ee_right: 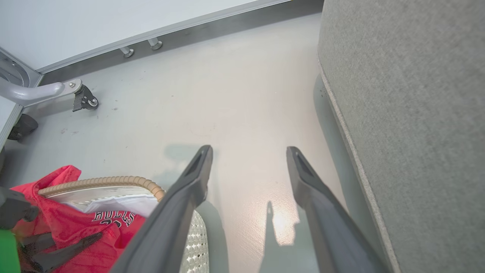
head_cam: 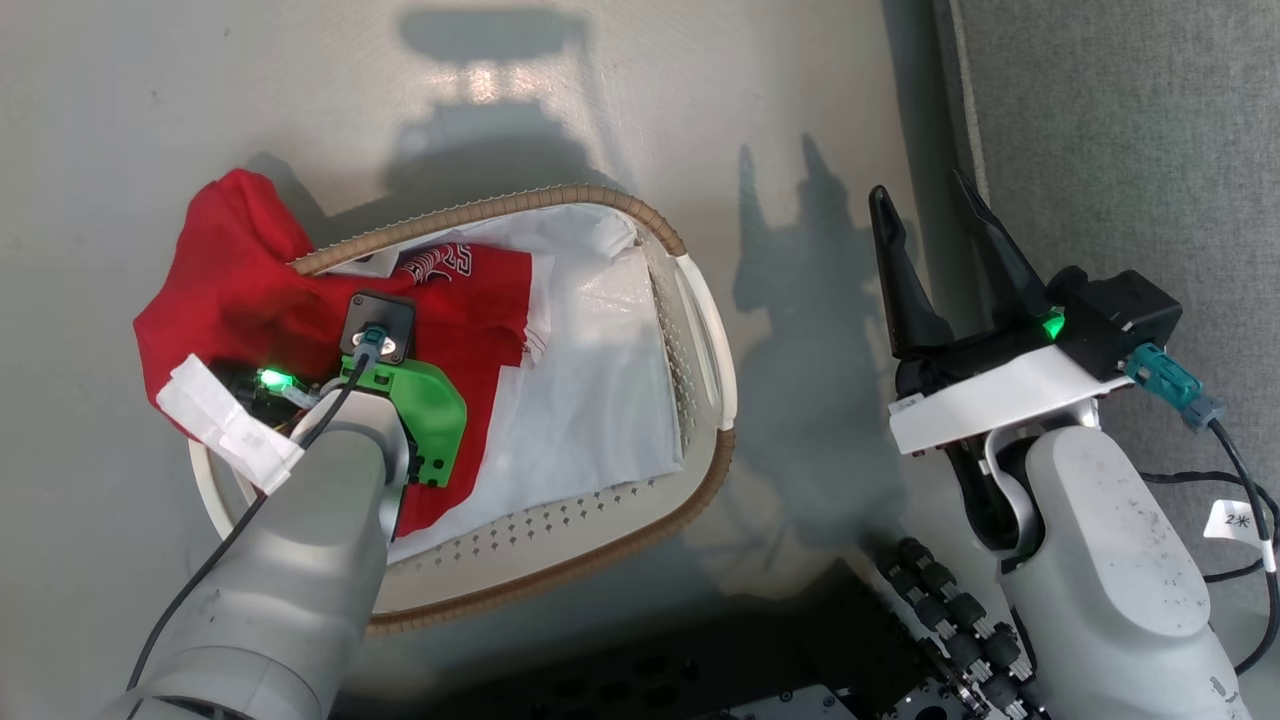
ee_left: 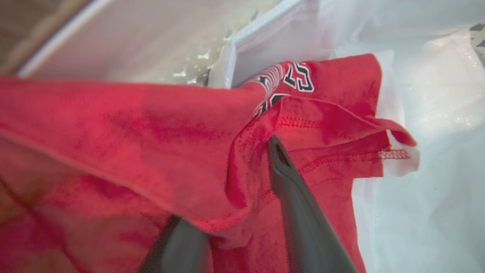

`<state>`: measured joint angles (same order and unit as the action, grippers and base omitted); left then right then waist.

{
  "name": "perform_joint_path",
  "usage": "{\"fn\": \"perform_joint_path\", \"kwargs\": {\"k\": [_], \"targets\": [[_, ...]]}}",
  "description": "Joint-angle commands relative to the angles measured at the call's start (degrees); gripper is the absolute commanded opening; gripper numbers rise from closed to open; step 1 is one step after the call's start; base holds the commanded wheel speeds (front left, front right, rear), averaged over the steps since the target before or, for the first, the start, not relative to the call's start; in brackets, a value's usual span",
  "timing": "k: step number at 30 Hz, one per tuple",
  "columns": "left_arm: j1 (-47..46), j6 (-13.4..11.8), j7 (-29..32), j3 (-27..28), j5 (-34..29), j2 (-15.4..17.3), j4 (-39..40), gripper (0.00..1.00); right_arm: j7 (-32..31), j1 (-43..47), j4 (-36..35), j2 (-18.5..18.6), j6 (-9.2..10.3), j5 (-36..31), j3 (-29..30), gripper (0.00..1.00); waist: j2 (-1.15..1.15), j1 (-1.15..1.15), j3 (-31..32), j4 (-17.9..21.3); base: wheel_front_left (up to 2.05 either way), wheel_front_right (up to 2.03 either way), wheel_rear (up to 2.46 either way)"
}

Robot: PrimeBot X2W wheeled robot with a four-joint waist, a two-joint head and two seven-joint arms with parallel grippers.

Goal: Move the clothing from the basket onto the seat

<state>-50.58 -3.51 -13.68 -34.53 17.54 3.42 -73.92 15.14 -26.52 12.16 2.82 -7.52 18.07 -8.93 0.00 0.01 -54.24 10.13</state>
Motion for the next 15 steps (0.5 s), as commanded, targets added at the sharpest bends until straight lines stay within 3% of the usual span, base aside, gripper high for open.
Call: {"fn": "perform_joint_path", "kwargs": {"k": [1, 15], "targets": [[-0.63, 0.09, -0.42, -0.11, 0.27, 0.42, 0.05, 0.0, 0.0, -0.82, 0.27, 0.19, 0.06, -0.45, 0.2, 1.0, 0.0, -0.01, 0.24, -0.08, 0.0, 0.0, 0.0], [5.91, 1.06, -1.5, 0.04, 2.7, -0.21, 0.08, 0.0, 0.0, 0.98, 3.23, 0.19, 0.06, 0.4, -0.59, 1.0, 0.0, -0.01, 10.13, 1.15, 0.0, 0.0, 0.0]]}}
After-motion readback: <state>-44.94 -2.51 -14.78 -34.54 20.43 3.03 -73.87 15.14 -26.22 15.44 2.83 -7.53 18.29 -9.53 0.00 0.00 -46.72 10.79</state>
